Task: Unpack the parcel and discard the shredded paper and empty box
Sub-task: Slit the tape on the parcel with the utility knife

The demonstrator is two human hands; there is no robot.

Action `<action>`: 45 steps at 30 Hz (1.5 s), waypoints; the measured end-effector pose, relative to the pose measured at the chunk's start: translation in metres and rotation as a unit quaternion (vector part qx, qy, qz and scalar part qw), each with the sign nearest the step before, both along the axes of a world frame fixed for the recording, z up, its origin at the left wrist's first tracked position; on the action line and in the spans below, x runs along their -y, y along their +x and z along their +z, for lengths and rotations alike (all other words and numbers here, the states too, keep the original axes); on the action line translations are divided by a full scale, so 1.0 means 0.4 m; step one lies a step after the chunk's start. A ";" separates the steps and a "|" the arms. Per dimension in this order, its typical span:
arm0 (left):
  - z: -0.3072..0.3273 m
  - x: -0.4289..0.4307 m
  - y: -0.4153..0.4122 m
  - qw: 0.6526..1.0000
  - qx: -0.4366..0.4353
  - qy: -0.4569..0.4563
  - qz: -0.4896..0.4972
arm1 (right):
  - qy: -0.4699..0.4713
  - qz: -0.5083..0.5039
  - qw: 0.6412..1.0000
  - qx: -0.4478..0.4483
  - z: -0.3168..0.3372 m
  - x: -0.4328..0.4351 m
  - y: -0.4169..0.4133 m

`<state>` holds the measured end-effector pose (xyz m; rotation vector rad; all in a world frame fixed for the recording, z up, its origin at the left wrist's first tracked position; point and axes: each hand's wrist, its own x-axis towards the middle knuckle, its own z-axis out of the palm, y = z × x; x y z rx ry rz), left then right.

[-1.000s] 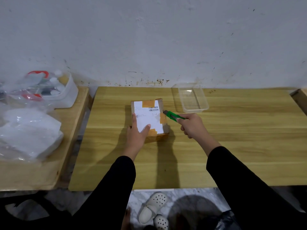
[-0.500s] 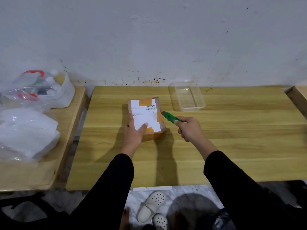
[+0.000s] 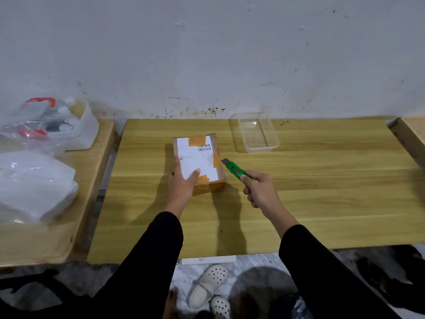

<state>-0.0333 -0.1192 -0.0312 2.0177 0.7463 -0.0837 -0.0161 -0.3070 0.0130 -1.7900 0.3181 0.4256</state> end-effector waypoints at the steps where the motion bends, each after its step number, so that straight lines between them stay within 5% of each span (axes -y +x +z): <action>1: 0.001 0.000 -0.001 1.000 0.000 0.001 0.000 | 0.002 0.000 1.000 0.000 -0.003 0.001 -0.004; 30: -0.019 0.005 -0.003 0.999 0.022 -0.036 0.024 | -0.116 0.072 0.989 0.051 0.037 -0.039 0.080; 45: -0.005 0.019 -0.001 0.998 0.013 -0.038 0.039 | 0.009 0.019 1.000 -0.009 -0.009 0.020 0.018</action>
